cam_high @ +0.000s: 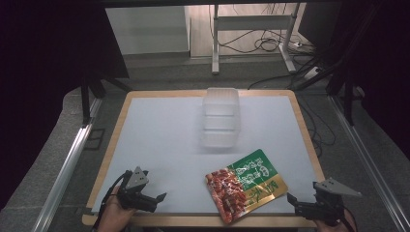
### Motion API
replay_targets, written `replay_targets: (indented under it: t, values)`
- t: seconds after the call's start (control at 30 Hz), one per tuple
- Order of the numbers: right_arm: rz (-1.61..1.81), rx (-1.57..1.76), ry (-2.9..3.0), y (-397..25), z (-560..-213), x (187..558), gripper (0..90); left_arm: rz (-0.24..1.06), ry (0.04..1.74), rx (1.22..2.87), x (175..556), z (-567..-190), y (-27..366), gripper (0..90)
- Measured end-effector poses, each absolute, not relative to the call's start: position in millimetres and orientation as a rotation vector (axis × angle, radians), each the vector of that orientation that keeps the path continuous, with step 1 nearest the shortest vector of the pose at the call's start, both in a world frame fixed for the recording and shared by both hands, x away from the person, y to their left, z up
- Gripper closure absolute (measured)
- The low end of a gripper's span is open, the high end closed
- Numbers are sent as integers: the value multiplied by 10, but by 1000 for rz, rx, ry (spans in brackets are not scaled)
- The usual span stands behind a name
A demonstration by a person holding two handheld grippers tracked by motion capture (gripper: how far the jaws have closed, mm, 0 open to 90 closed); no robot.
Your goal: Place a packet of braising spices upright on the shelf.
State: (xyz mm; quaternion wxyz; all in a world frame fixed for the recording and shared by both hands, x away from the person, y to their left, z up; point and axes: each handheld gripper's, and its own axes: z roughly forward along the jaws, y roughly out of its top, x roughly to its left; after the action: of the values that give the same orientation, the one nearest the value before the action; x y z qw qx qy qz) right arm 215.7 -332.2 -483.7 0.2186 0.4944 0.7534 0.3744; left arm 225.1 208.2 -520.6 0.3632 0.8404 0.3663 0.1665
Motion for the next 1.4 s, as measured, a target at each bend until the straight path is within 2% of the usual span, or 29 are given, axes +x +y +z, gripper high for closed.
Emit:
replay_targets:
  t: [0.33,0.73,1.4]
  values:
    - [1041,1320,2132,-3311,-4911,2210,0,423,936,2144,2235,-5206,2070,0]
    - [1010,1314,2145,-3285,-4935,2226,0,483,889,2187,2219,-5222,2023,0]
    - [1033,1277,2137,-3256,-4918,2288,0,473,840,2186,2218,-5237,2010,0]
